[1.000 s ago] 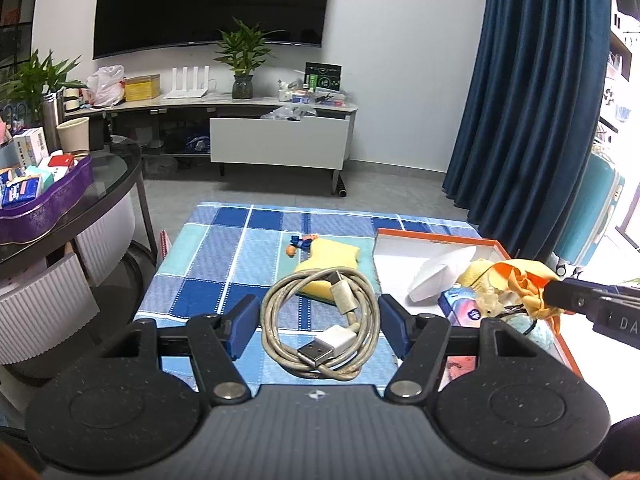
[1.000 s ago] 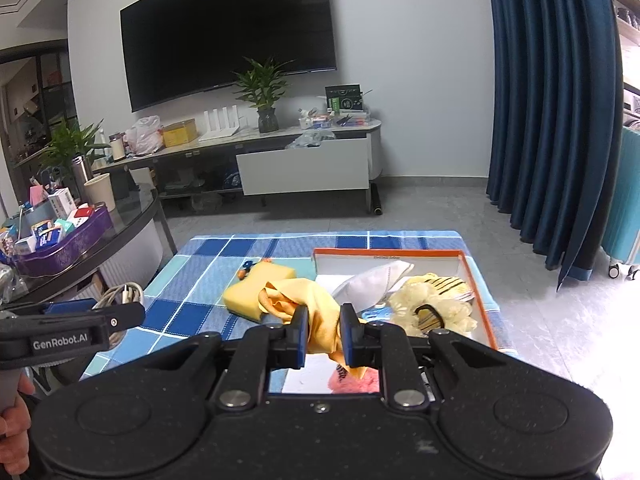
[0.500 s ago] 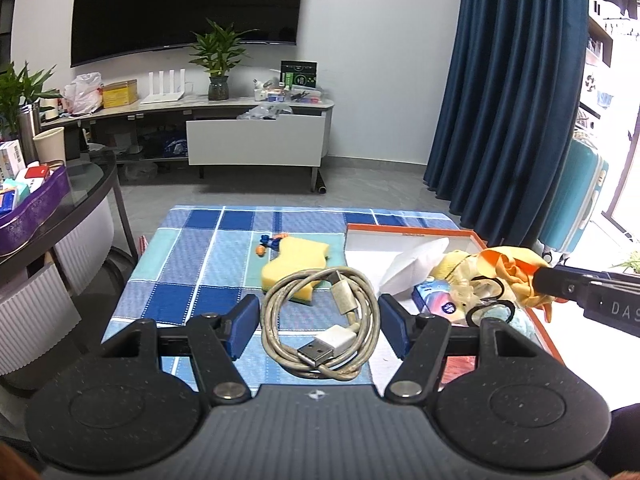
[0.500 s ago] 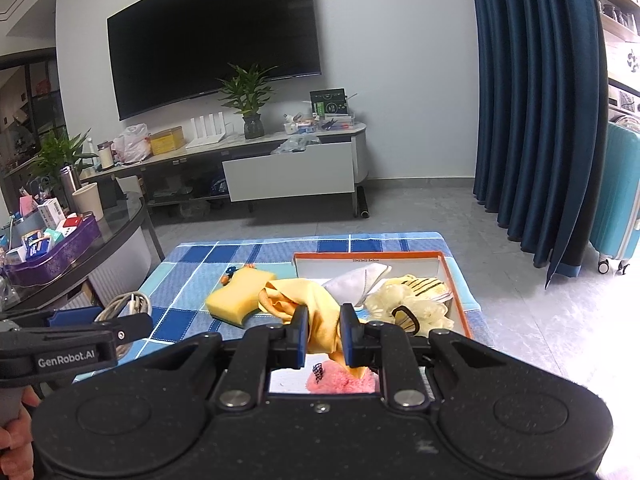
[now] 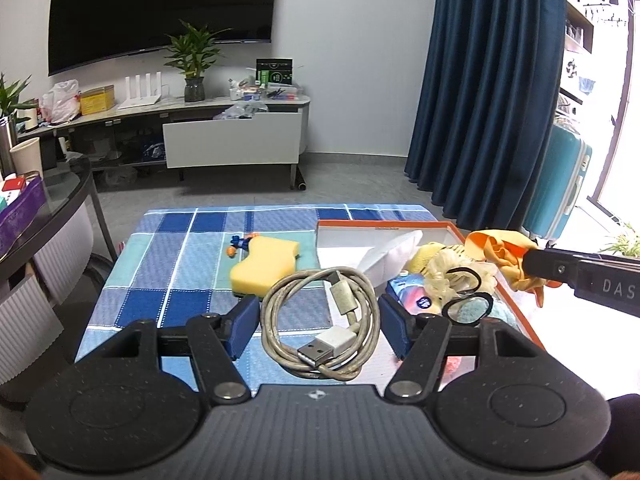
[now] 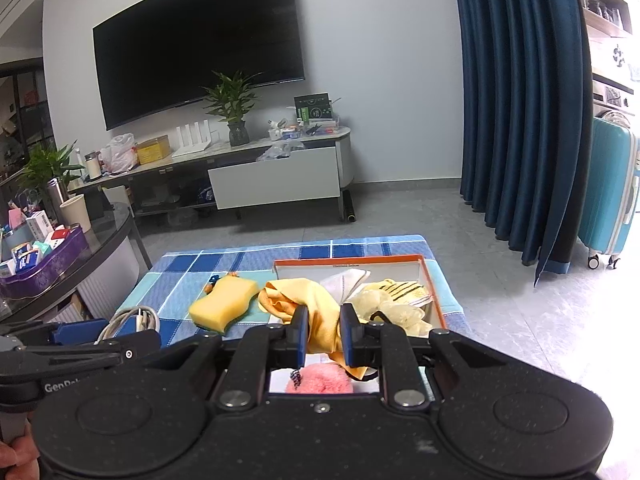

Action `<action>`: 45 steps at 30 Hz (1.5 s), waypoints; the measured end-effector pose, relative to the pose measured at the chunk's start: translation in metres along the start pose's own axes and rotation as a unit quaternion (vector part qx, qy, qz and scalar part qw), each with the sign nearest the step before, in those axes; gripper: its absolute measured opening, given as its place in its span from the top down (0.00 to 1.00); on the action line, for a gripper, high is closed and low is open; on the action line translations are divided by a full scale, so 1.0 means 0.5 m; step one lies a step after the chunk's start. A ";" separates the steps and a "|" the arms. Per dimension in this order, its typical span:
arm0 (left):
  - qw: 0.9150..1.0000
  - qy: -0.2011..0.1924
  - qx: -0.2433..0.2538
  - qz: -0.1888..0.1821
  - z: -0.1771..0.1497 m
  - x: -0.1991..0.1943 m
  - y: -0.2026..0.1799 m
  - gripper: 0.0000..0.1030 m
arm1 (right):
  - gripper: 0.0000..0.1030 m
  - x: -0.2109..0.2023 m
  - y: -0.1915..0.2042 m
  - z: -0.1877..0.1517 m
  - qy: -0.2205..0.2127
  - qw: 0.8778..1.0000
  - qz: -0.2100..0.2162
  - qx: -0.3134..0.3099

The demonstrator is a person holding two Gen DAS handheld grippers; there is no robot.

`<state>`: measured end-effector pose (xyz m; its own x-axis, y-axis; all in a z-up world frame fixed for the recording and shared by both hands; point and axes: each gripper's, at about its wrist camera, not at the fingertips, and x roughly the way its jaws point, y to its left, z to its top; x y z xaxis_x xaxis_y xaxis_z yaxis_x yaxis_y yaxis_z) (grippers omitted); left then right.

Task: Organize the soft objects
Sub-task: 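Carry the white cable and yellow glove in both tools over the white box, then open the left tool to drop the cable while the right tool releases the glove into the box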

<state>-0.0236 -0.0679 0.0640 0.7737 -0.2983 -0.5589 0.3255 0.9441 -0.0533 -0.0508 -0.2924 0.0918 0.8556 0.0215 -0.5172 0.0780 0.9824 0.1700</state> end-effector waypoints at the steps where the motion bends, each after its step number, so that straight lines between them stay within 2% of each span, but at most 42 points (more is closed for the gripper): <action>1: 1.000 0.000 0.001 -0.002 -0.001 0.000 -0.001 0.36 | 0.80 0.001 -0.003 0.000 0.001 1.000 -0.001 0.001; 18: 0.999 0.010 0.019 -0.028 0.001 0.026 -0.047 0.36 | 0.80 0.010 -0.041 -0.001 0.003 1.000 -0.020 0.015; 45: 0.997 0.028 0.039 -0.063 0.025 0.103 -0.124 0.36 | 0.79 0.077 -0.092 0.037 0.009 0.999 -0.032 0.016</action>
<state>0.0026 -0.1436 0.0489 0.6929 -0.4037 -0.5974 0.4617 0.8849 -0.0625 -0.0121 -0.3404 0.0795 0.8392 -0.0381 -0.5424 0.1494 0.9753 0.1628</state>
